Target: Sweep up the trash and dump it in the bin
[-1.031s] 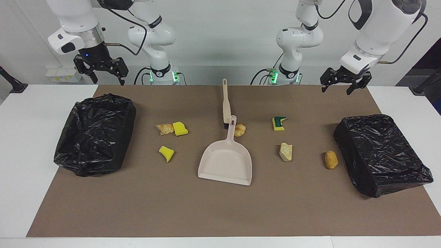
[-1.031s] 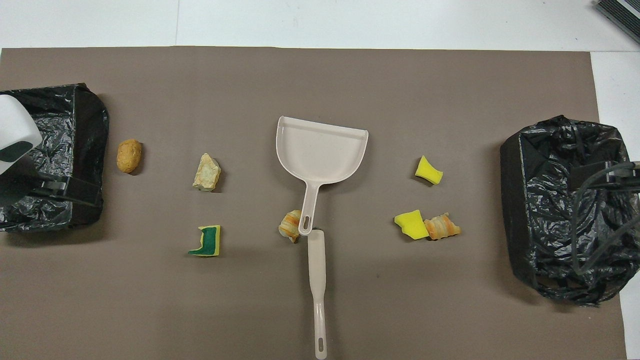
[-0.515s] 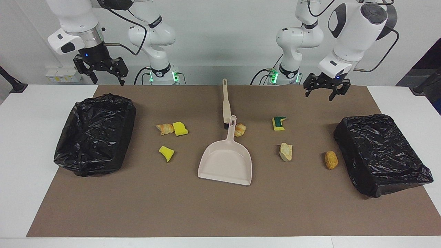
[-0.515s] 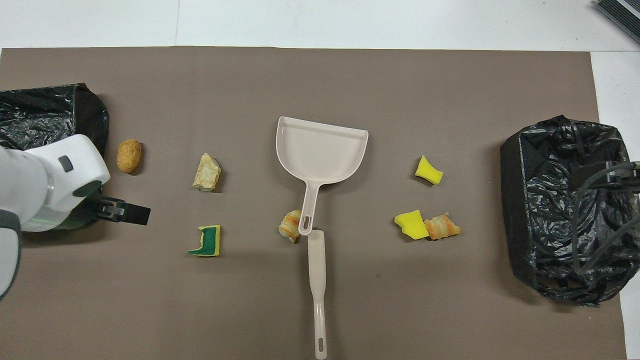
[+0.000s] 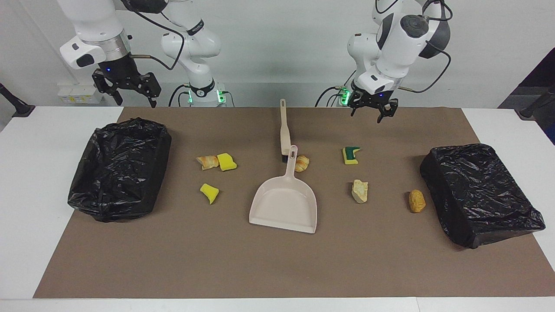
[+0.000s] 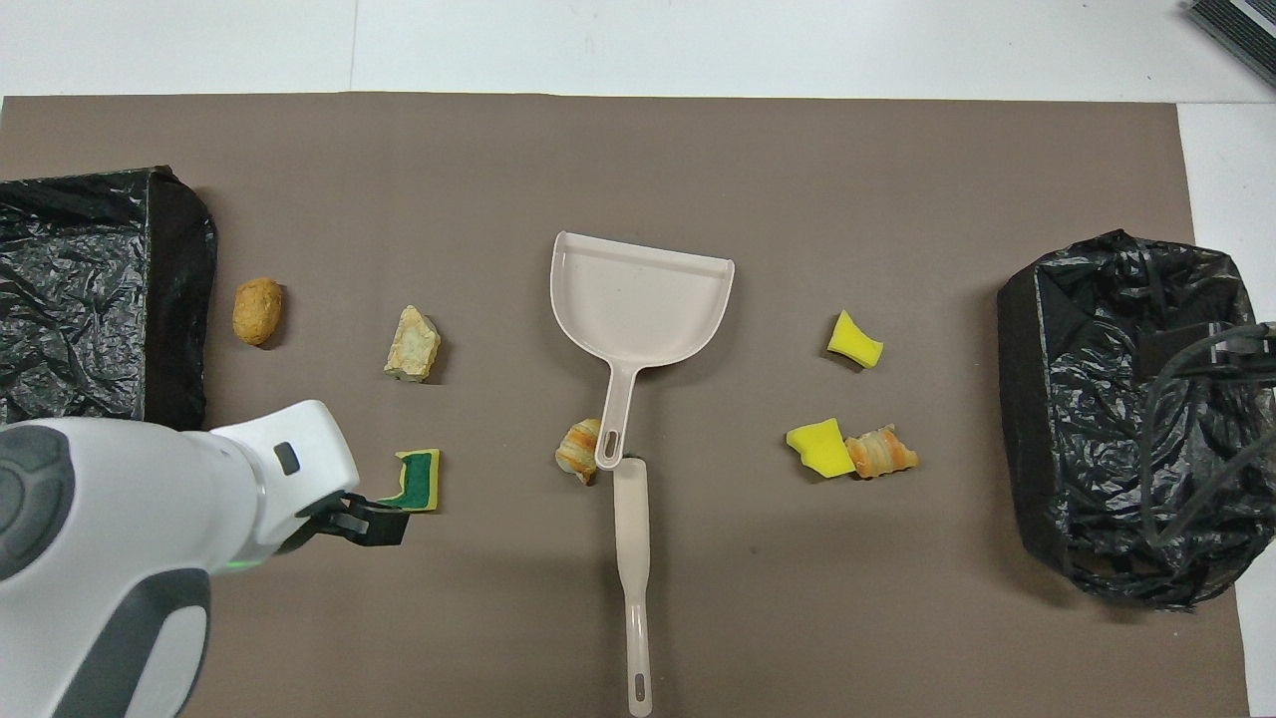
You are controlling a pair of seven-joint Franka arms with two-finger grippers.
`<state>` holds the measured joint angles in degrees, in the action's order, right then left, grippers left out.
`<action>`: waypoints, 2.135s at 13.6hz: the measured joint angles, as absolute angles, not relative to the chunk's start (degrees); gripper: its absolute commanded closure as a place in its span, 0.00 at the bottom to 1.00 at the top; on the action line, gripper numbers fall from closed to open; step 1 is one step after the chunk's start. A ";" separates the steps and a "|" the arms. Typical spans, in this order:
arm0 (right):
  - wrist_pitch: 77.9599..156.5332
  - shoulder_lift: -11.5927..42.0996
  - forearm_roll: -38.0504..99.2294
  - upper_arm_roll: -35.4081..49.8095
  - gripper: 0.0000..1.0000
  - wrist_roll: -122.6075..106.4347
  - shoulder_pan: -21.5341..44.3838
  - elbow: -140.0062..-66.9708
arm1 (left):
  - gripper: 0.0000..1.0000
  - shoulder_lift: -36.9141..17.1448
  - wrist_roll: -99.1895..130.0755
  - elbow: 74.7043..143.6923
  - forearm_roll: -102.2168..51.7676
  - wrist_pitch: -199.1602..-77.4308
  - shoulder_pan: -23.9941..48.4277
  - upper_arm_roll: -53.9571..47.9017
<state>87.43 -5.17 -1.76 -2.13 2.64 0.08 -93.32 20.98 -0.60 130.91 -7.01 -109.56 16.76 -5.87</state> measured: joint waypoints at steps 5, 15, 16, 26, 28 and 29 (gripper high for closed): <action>86.18 -5.35 0.14 -2.22 0.00 2.64 -1.98 -93.41 | 0.00 21.07 12.67 138.80 -7.46 -124.44 31.70 -6.08; 86.12 -6.23 -0.88 -1.85 0.00 -4.57 -1.87 -94.60 | 0.09 5.94 33.86 140.49 -7.49 -141.37 51.49 -7.02; 86.12 -6.24 -0.89 -1.85 0.00 -4.70 -1.87 -94.62 | 0.21 5.91 35.37 140.48 -7.49 -141.33 51.97 -7.01; 86.15 -6.79 -0.91 -1.77 0.00 -4.72 -1.82 -95.46 | 1.00 6.00 38.34 139.96 -7.48 -138.07 52.13 -6.42; 86.81 -6.80 -0.91 -1.60 0.00 -3.98 -1.20 -95.49 | 1.00 6.21 38.34 138.08 -7.48 -132.53 52.06 -5.99; 87.50 -6.80 -0.91 -1.53 0.00 -2.23 -0.12 -95.51 | 1.00 6.53 38.34 136.70 -7.48 -128.80 52.05 -5.83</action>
<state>87.50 -6.80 -0.91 -1.53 -2.23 -0.12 -95.51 6.53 38.34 136.70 -7.48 -128.80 52.05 -5.83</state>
